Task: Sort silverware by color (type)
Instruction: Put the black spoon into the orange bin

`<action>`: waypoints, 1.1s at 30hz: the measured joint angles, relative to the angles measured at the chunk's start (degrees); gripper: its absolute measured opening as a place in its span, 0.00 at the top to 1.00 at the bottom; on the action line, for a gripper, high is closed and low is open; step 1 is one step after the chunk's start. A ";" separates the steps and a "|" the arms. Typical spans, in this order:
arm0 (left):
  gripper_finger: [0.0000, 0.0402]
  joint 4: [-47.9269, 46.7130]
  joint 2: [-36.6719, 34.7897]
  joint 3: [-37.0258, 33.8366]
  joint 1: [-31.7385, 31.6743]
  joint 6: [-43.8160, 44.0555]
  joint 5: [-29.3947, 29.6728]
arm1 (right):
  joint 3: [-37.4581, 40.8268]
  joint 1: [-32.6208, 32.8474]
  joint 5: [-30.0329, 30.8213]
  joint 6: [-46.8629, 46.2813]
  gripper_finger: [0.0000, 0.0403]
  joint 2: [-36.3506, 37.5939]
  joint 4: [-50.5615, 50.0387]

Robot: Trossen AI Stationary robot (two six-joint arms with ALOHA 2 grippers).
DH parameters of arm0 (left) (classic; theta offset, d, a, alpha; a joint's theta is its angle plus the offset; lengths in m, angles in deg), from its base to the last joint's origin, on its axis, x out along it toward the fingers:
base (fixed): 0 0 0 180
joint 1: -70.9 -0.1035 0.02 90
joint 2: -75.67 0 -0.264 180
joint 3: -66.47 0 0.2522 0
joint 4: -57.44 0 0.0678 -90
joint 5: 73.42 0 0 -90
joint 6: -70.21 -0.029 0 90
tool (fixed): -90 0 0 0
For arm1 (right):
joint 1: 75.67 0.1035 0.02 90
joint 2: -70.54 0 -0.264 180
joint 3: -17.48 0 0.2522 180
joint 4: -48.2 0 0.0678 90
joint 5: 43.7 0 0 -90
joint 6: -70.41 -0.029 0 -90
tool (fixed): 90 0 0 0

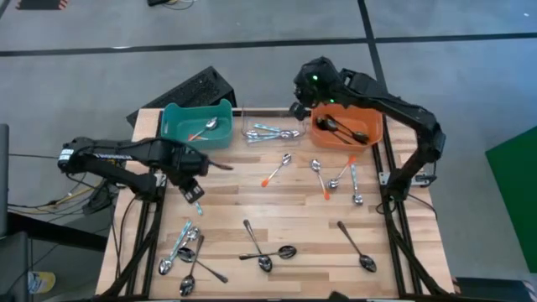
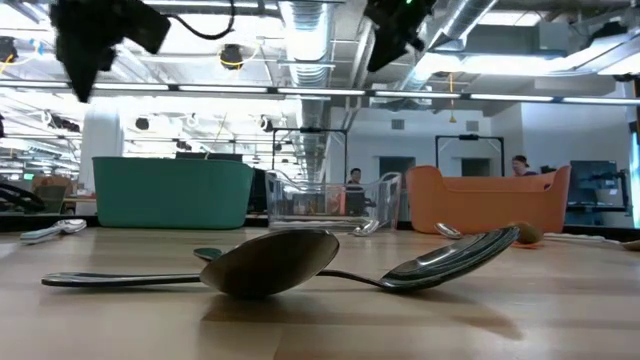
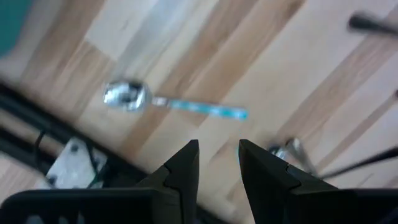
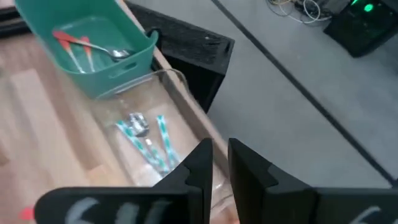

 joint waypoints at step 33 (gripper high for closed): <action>0.75 7.73 4.38 0.00 45.01 78.04 5.43 | 0.34 15.24 13.07 -10.05 0.82 -1.06 -17.72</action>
